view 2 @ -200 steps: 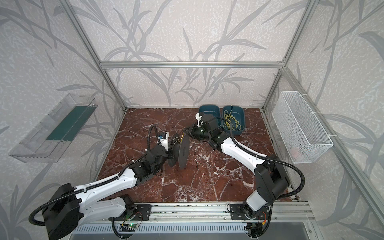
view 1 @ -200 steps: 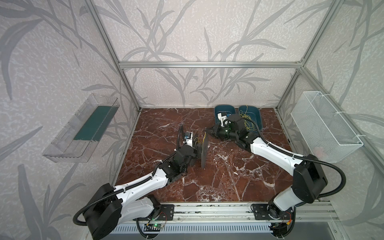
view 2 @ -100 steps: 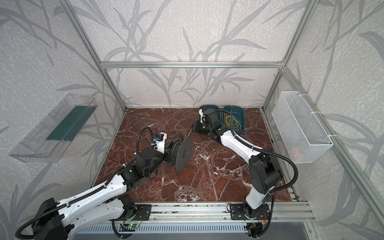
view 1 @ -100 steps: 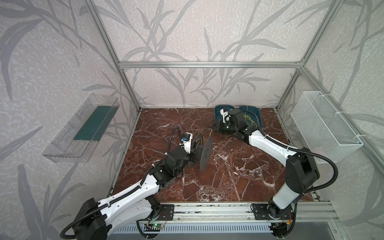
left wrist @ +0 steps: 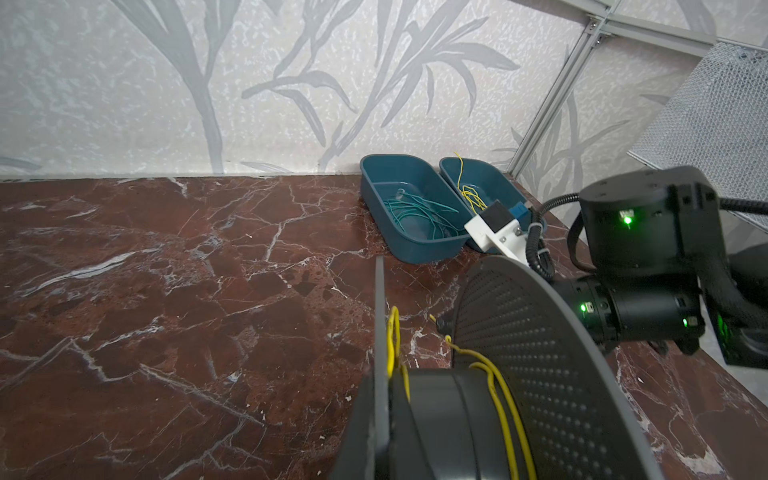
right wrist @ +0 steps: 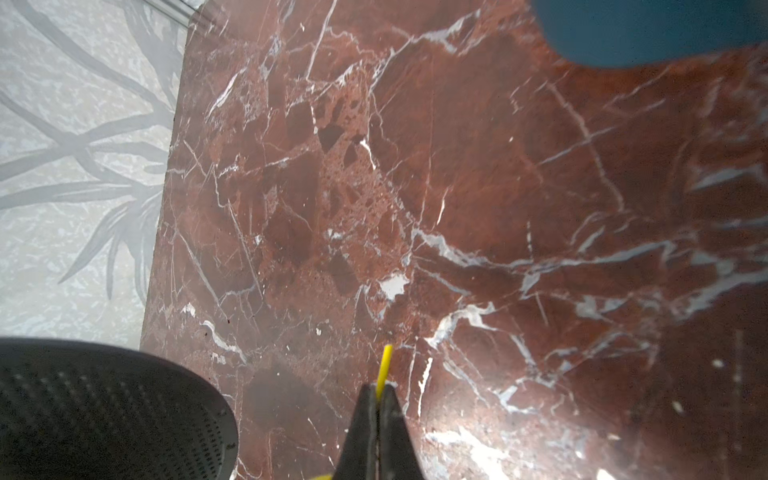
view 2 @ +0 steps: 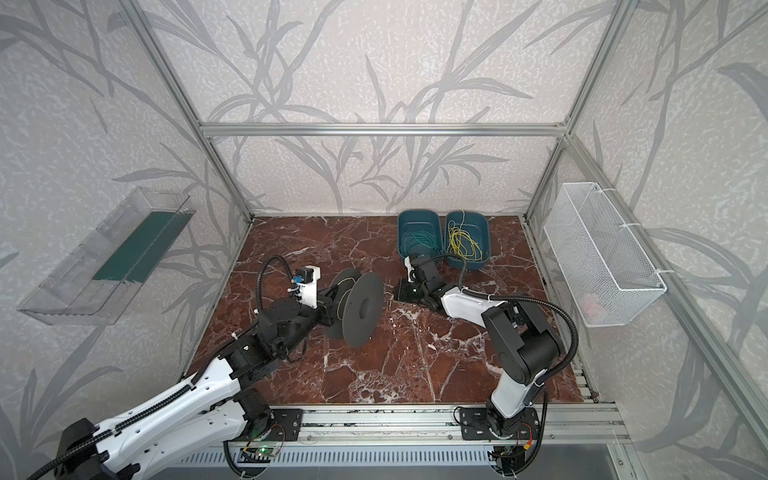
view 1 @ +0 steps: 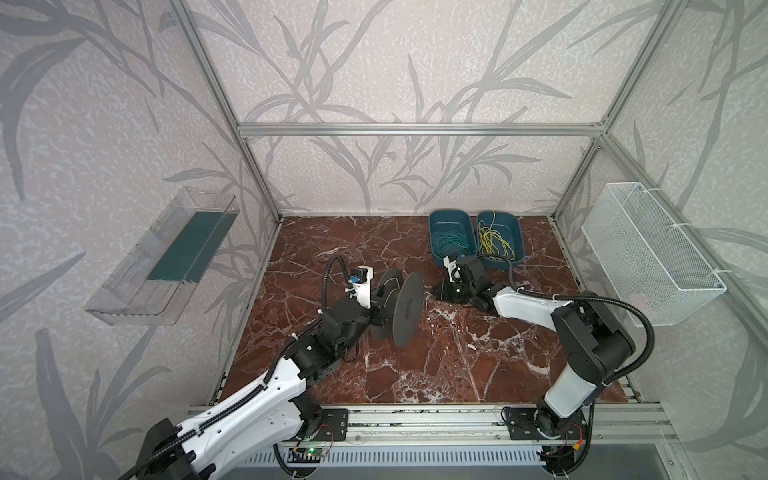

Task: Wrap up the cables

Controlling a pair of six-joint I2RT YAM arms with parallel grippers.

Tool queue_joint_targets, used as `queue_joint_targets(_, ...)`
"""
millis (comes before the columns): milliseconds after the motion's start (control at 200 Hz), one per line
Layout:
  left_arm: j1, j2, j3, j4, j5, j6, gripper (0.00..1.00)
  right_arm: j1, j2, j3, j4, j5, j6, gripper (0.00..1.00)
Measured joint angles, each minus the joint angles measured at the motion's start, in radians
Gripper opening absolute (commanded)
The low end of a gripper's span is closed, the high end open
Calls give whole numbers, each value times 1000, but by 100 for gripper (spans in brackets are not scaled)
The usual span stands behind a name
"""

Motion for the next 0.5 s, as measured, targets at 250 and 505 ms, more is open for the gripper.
queue_joint_targets(250, 4, 70, 0, 72, -82, -67, 0, 110, 3, -86, 103, 81, 37, 0)
queue_joint_targets(505, 4, 138, 0, 117, -155, -130, 0, 182, 11, -181, 270, 135, 159, 0)
